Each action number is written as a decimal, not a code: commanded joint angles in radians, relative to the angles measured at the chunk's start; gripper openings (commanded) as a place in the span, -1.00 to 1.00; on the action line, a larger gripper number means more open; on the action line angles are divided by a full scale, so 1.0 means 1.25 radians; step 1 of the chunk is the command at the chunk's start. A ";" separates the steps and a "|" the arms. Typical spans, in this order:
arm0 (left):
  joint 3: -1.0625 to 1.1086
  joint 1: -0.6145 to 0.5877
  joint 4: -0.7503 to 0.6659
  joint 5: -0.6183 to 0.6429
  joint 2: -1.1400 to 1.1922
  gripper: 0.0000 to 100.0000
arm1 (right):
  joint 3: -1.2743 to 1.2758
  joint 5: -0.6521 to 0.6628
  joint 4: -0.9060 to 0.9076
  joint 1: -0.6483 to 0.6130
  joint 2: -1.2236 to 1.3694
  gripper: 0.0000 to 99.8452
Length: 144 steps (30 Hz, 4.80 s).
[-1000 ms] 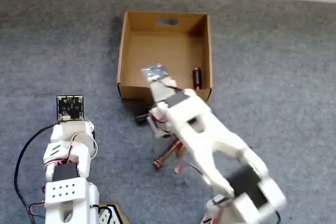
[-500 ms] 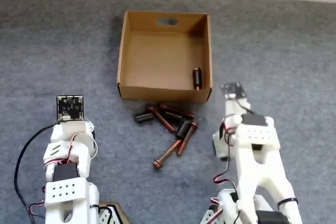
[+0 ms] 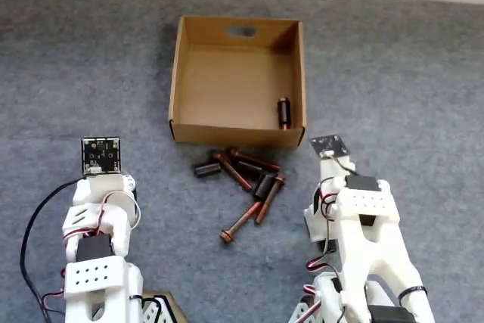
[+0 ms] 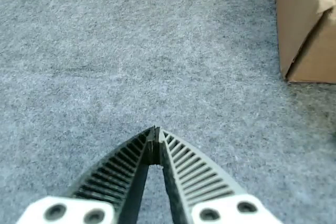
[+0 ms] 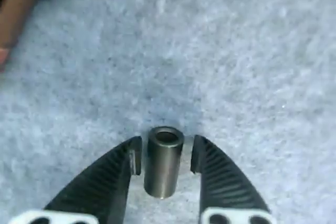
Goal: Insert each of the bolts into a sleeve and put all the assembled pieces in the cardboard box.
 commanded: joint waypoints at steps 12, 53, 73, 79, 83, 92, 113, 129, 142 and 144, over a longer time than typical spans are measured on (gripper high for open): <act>-0.013 -0.003 -0.011 0.001 -0.010 -0.97 | 0.063 0.158 -0.041 0.018 -0.019 -0.70; -0.559 0.164 0.587 -0.191 0.196 -0.79 | 0.199 -0.225 -0.159 -0.109 -0.639 -0.99; -0.770 0.769 0.630 -0.115 0.699 -0.57 | 0.337 -0.226 -0.149 0.055 -0.915 -0.99; -0.773 0.775 0.523 -0.117 0.822 -0.61 | 0.337 -0.226 -0.149 0.053 -0.915 -0.99; -0.770 0.775 0.489 -0.117 0.856 -0.61 | 0.337 -0.226 -0.149 0.053 -0.915 -0.99; -0.740 0.711 0.419 -0.117 0.962 -0.63 | 0.337 -0.225 -0.148 0.019 -0.919 -0.99; -0.673 0.369 0.799 -0.922 0.682 -0.98 | 0.338 -0.225 -0.148 0.019 -0.919 -0.99; -0.589 0.323 0.447 -0.707 0.671 -0.61 | 0.339 -0.225 -0.148 0.017 -0.915 -0.99; -0.655 0.290 0.736 0.010 0.524 -0.61 | 0.349 -0.223 -0.152 0.017 -0.920 -0.99; -0.600 0.306 0.743 0.015 0.509 -0.61 | 0.350 -0.223 -0.152 0.017 -0.920 -0.99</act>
